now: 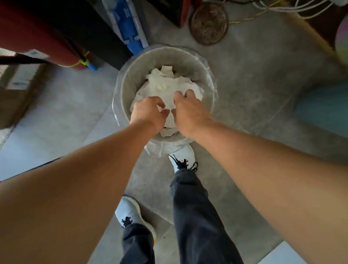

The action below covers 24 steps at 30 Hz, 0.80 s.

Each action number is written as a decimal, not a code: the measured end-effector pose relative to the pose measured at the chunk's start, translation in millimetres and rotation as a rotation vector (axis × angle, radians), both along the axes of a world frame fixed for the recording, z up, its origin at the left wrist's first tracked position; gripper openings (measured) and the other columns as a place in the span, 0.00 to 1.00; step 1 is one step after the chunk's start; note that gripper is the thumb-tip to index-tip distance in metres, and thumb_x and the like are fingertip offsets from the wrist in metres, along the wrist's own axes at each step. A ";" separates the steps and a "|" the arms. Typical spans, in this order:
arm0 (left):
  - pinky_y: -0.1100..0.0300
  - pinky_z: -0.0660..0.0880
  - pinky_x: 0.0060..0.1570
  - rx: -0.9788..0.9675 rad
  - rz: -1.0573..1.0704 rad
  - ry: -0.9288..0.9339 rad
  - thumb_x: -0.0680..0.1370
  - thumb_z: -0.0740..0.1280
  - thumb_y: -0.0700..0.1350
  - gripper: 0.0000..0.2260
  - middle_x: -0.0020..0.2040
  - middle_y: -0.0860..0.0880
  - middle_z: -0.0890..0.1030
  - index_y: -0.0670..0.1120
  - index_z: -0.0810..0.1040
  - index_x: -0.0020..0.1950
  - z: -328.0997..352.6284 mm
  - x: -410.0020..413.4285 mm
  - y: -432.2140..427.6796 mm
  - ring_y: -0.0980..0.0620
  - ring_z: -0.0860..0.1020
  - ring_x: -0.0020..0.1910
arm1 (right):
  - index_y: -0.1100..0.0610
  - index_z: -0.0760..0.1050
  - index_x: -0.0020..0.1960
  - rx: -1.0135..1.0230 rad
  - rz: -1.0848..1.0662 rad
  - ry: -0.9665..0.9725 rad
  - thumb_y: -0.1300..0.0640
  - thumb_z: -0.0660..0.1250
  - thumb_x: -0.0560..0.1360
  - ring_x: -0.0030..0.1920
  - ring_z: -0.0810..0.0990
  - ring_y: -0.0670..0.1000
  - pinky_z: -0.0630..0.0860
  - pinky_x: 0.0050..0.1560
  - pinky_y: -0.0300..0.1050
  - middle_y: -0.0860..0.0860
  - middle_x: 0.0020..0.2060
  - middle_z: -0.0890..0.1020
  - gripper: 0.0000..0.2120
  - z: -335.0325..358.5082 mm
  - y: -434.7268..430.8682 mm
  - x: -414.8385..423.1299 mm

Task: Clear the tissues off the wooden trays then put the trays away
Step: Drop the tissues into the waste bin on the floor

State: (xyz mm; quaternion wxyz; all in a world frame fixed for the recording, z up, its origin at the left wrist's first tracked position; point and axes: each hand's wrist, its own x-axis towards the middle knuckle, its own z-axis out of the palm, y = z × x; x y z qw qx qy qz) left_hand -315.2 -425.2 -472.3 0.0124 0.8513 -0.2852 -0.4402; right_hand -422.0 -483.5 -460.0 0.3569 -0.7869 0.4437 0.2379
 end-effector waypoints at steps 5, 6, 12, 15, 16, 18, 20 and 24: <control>0.59 0.70 0.45 0.003 0.058 0.059 0.75 0.72 0.50 0.25 0.63 0.45 0.76 0.51 0.69 0.71 0.6 3.7 12.0 0.49 0.75 0.51 | 0.61 0.67 0.64 0.022 0.011 -0.047 0.66 0.65 0.77 0.54 0.75 0.60 0.75 0.52 0.52 0.59 0.60 0.69 0.17 0.1 -0.4 -6.0; 0.59 0.71 0.44 -0.001 0.091 0.071 0.75 0.72 0.48 0.25 0.63 0.45 0.76 0.50 0.69 0.70 4.5 4.3 15.0 0.49 0.75 0.51 | 0.61 0.68 0.64 0.013 0.013 -0.056 0.67 0.65 0.76 0.54 0.75 0.60 0.74 0.51 0.50 0.59 0.60 0.70 0.17 4.0 -0.9 -7.3; 0.58 0.74 0.38 -0.007 0.098 0.090 0.75 0.67 0.37 0.16 0.58 0.43 0.77 0.48 0.75 0.62 46.2 6.4 35.0 0.46 0.77 0.48 | 0.63 0.68 0.65 -0.038 0.040 -0.049 0.69 0.62 0.76 0.55 0.75 0.60 0.73 0.50 0.48 0.60 0.61 0.70 0.18 46.6 -5.3 -13.9; 0.56 0.74 0.38 0.015 0.050 0.072 0.74 0.62 0.37 0.15 0.55 0.43 0.78 0.47 0.75 0.60 86.4 0.1 46.2 0.43 0.78 0.46 | 0.61 0.68 0.64 -0.077 0.041 -0.015 0.68 0.61 0.76 0.57 0.74 0.59 0.69 0.47 0.46 0.59 0.61 0.71 0.16 81.8 -2.6 -16.0; 0.55 0.74 0.37 0.009 0.028 0.057 0.74 0.61 0.37 0.15 0.53 0.42 0.78 0.46 0.75 0.60 106.4 -1.7 50.7 0.42 0.78 0.45 | 0.61 0.68 0.63 -0.086 0.034 -0.010 0.68 0.60 0.77 0.57 0.74 0.60 0.70 0.48 0.47 0.59 0.61 0.71 0.16 101.0 0.3 -15.4; 0.53 0.75 0.37 -0.027 -0.015 0.013 0.74 0.61 0.38 0.14 0.49 0.42 0.78 0.45 0.75 0.58 156.6 -3.9 59.9 0.42 0.77 0.43 | 0.61 0.69 0.63 -0.116 0.012 -0.010 0.66 0.59 0.77 0.57 0.75 0.60 0.73 0.52 0.50 0.59 0.61 0.72 0.14 150.0 10.3 -14.1; 0.50 0.79 0.41 -0.068 -0.043 -0.017 0.74 0.61 0.40 0.12 0.49 0.41 0.78 0.44 0.75 0.56 211.9 -5.5 70.8 0.41 0.78 0.44 | 0.61 0.71 0.61 -0.160 -0.001 -0.022 0.63 0.58 0.78 0.56 0.75 0.60 0.74 0.51 0.52 0.59 0.60 0.74 0.12 202.5 28.3 -16.9; 0.50 0.76 0.41 -0.180 -0.061 -0.076 0.75 0.61 0.42 0.10 0.51 0.40 0.78 0.43 0.74 0.56 318.8 -9.8 107.6 0.40 0.77 0.45 | 0.60 0.73 0.55 -0.270 -0.017 -0.055 0.57 0.58 0.80 0.52 0.77 0.60 0.71 0.44 0.50 0.58 0.55 0.75 0.10 303.3 80.1 -24.7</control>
